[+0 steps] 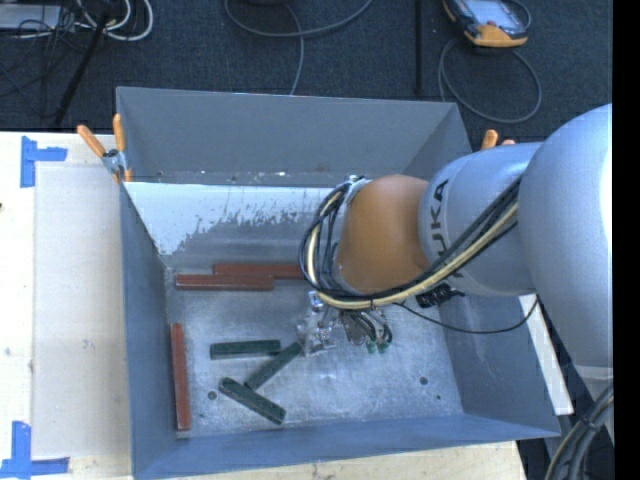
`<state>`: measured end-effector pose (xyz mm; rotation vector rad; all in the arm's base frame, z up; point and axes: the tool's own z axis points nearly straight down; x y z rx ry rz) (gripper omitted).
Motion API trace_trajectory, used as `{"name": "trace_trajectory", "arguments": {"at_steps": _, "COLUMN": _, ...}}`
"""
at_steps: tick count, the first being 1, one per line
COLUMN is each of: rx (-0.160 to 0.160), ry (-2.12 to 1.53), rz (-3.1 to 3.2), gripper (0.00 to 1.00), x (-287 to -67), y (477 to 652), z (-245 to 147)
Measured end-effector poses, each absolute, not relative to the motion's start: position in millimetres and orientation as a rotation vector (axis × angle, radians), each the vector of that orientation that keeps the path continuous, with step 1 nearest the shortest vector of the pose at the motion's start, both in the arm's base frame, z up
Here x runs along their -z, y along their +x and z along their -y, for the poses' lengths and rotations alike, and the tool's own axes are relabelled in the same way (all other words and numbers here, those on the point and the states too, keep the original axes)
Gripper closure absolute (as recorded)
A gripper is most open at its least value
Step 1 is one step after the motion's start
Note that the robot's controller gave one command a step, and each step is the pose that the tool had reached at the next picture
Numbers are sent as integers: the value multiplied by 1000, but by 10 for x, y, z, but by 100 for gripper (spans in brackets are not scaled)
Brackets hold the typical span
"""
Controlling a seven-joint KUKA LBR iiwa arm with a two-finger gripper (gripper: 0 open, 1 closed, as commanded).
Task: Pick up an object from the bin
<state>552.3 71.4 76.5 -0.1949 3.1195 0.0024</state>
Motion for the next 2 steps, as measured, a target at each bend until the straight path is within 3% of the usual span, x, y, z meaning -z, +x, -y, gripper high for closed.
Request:
{"name": "trace_trajectory", "arguments": {"at_steps": 1, "rx": -1, "ry": -197, "rz": -3126, "gripper": 0, "x": -743, "y": 5502, "z": -712}}
{"name": "trace_trajectory", "arguments": {"at_steps": 2, "rx": -1, "ry": -197, "rz": -3126, "gripper": 0, "x": -743, "y": 5502, "z": -712}}
